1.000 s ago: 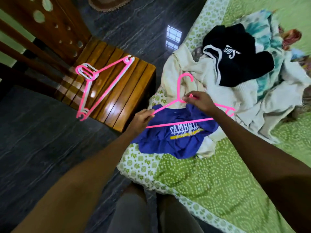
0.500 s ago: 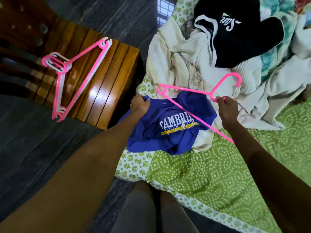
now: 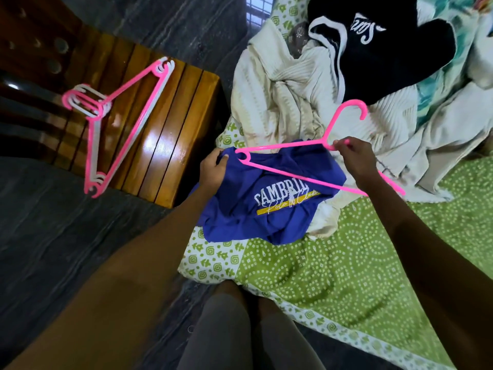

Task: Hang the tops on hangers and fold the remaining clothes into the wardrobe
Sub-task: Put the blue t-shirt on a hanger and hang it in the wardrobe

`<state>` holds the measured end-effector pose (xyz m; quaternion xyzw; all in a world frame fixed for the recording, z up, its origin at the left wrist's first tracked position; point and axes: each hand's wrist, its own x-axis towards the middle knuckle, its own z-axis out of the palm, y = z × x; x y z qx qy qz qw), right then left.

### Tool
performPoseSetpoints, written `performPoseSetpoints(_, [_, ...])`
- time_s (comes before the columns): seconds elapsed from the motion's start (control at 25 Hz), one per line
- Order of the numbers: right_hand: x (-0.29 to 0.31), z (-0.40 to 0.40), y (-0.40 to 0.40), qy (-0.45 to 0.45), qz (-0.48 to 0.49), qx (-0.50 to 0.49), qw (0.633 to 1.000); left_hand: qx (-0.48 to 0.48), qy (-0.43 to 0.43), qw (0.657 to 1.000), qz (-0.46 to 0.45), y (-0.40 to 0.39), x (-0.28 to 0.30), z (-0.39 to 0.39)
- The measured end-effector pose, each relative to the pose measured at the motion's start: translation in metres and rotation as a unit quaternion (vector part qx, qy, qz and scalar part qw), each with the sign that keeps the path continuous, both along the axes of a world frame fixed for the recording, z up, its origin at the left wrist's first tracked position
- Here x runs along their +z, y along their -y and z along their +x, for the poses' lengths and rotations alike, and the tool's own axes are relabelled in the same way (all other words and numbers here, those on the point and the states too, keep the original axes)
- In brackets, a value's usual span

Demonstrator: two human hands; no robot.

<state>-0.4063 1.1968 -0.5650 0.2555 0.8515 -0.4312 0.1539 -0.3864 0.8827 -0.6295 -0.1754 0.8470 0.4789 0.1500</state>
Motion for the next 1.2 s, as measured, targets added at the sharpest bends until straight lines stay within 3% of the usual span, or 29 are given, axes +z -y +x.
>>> performPoseSetpoints(0.4, [0.028,-0.021,0.017,-0.035,0.055,0.148,0.987,-0.064,-0.06,0.996,-0.011,0.0,0.05,0.004])
performPoseSetpoints(0.76, [0.061,-0.016,0.061,-0.098,0.047,0.151,0.982,-0.051,-0.12,0.991,-0.013,-0.012,0.103,0.012])
performPoseSetpoints(0.92, [0.081,-0.013,0.07,-0.096,-0.02,0.159,0.982,-0.07,-0.151,0.986,-0.026,-0.021,0.132,0.013])
performPoseSetpoints(1.12, [0.104,0.001,0.105,-0.099,-0.053,0.233,0.966,-0.065,-0.19,0.979,0.047,-0.04,0.172,0.01])
performPoseSetpoints(1.2, [0.108,0.006,0.114,-0.106,-0.087,0.217,0.966,-0.064,-0.164,0.982,0.066,-0.043,0.183,0.005])
